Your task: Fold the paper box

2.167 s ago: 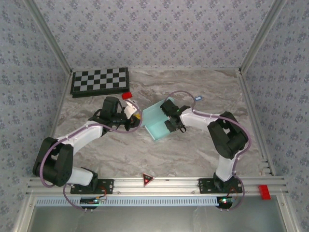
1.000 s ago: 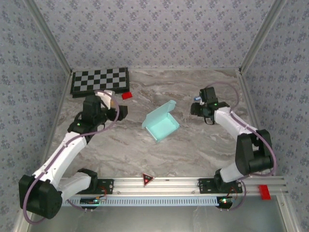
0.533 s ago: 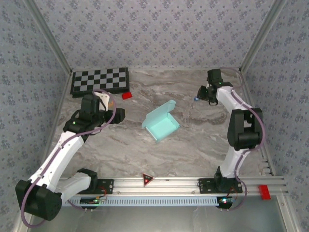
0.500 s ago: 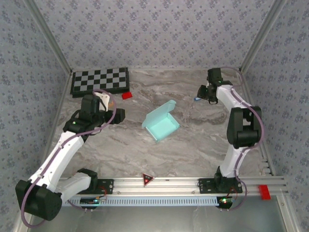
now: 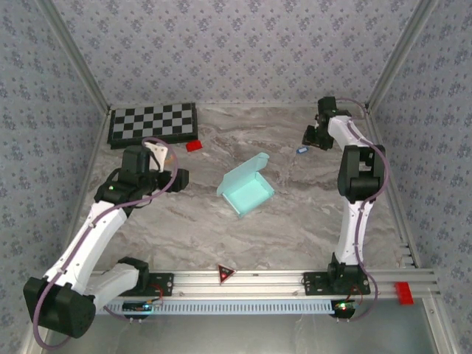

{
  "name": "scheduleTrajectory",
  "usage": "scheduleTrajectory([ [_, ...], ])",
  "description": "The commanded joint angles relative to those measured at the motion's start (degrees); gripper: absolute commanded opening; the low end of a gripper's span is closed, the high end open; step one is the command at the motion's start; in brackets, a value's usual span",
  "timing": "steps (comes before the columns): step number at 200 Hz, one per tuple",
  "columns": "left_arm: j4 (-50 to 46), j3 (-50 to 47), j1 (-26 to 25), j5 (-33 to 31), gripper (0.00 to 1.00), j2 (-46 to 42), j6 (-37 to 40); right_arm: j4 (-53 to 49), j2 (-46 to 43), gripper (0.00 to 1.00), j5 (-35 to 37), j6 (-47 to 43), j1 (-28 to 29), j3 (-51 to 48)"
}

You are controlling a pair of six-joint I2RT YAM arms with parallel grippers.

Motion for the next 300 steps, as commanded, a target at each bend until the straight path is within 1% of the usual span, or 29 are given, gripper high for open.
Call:
scheduleTrajectory([
  [1,-0.4,-0.2,0.7,1.5,0.89,-1.2,0.9,-4.5,3.0,0.47,-2.3,-1.0,-0.5,4.1],
  [58,-0.3,-0.2,1.5,2.6,0.89,-1.0,0.7,-7.2,8.1,0.48,-6.2,-2.4,-0.7,9.3],
  [142,-0.3,-0.3,1.9,3.5,0.89,-0.3,0.8,-11.1,11.0,0.45,-7.4,-5.7,0.0,13.0],
  [166,-0.3,-0.2,2.0,3.9,0.89,-0.2,0.6,-12.8,11.2,0.45,-4.5,-6.1,1.0,13.9],
  [187,-0.2,-0.2,2.1,4.0,0.89,0.0,0.7,-11.2,10.3,0.45,-3.0,-6.3,1.6,13.5],
  [199,-0.2,-0.1,2.2,4.2,0.89,0.1,0.6,-10.2,9.6,0.46,-1.5,-6.4,2.2,13.2],
  [212,-0.1,-0.2,2.3,4.4,0.89,0.1,0.6,-9.8,9.5,0.48,-0.2,-4.9,2.6,13.2],
  [226,-0.1,-0.1,2.4,4.5,0.89,0.2,0.6,-9.8,9.5,0.49,2.1,-1.5,3.0,13.5],
  [245,-0.1,-0.1,2.6,4.7,0.89,0.2,0.5,-9.0,9.7,0.5,4.5,0.2,3.6,13.4],
  [300,0.1,-0.1,2.9,5.5,0.89,0.4,0.4,-10.3,12.1,0.51,5.7,3.6,5.2,13.9],
])
